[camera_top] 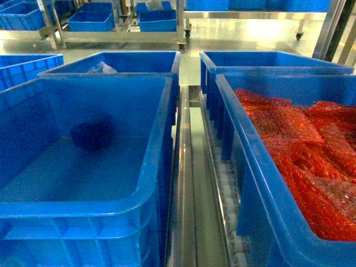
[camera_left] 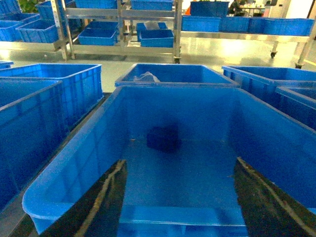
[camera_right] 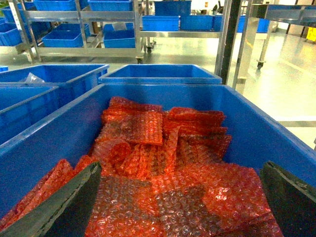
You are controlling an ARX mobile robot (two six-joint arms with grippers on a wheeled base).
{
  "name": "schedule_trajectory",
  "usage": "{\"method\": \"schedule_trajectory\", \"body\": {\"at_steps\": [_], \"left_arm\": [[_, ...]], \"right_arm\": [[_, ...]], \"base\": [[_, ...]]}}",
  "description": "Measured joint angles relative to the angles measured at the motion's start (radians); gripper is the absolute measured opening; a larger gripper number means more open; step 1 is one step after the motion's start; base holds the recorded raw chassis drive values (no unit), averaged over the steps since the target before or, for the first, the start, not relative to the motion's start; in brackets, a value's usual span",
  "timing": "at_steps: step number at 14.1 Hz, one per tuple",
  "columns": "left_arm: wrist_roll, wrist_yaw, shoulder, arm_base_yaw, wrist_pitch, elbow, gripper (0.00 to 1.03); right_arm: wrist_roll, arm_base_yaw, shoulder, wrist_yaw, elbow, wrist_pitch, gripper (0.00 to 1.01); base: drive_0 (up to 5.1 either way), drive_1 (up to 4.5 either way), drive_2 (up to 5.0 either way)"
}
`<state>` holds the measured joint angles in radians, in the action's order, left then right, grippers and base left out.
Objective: Pick blue part to blue bin on bottom shelf
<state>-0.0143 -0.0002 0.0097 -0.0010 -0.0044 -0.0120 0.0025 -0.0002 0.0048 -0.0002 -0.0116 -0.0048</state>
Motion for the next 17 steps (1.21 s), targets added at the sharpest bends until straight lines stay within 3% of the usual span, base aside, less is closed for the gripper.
{"method": "schedule_trajectory", "body": {"at_steps": [3,4,17], "left_arm": [[0.000,0.000,0.000,0.000,0.000,0.000,0.95],[0.001,0.000,0.000,0.000,0.000,0.000,0.99],[0.001,0.000,0.000,0.000,0.000,0.000,0.98]], "right_arm": [[0.000,0.000,0.000,0.000,0.000,0.000,0.98],[0.000,0.000,0.000,0.000,0.000,0.000,0.98],[0.000,0.000,0.000,0.000,0.000,0.000,0.98]], "base": [[0.0,0.00,0.0],[0.0,0.00,0.0],[0.0,0.00,0.0]]}}
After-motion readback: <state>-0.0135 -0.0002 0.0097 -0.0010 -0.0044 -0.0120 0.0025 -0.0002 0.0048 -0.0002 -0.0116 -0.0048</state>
